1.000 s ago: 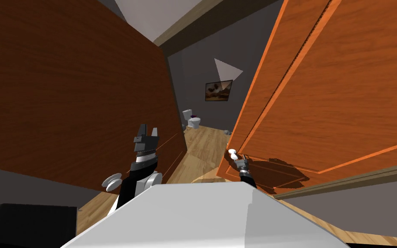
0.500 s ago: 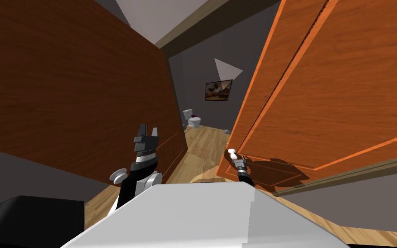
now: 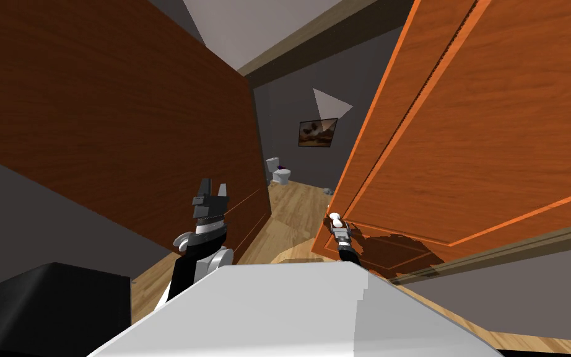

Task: Pull the door open

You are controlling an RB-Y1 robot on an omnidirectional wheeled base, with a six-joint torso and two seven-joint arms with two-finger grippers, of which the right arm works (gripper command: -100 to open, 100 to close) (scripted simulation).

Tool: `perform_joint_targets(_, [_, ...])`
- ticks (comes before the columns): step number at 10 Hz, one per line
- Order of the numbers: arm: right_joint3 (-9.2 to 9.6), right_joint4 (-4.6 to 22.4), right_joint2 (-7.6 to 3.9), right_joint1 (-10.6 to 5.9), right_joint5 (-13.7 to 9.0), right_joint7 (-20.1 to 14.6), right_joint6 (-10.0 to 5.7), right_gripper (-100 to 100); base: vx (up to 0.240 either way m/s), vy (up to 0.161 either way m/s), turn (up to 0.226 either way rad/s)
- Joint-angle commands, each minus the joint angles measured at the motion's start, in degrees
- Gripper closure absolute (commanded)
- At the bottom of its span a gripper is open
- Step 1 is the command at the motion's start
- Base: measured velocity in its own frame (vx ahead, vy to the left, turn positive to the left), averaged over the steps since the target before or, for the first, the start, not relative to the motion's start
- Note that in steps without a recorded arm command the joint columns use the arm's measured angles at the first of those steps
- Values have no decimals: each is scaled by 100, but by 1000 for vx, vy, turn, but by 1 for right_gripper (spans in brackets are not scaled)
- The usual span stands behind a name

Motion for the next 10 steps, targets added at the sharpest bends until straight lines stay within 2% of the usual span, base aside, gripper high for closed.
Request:
perform_joint_targets(1, [41,-90,65,-7,-133,-286,69,-100,-110,-23,40])
perform_joint_targets(2, [68,-144,106,-11,-215,-468,107,-100,-106,-36,34])
perform_joint_targets(3, [68,-144,106,-11,-215,-499,107,-100,-67,-13,9])
perform_joint_targets(6, [148,-301,227,-21,-459,-1019,218,-100,-73,-8,27])
perform_joint_targets(7, [148,-301,227,-21,-459,-1051,218,-100,-70,3,6])
perform_joint_targets(10, [219,-442,336,-31,-678,-1545,317,-100,-78,-6,24])
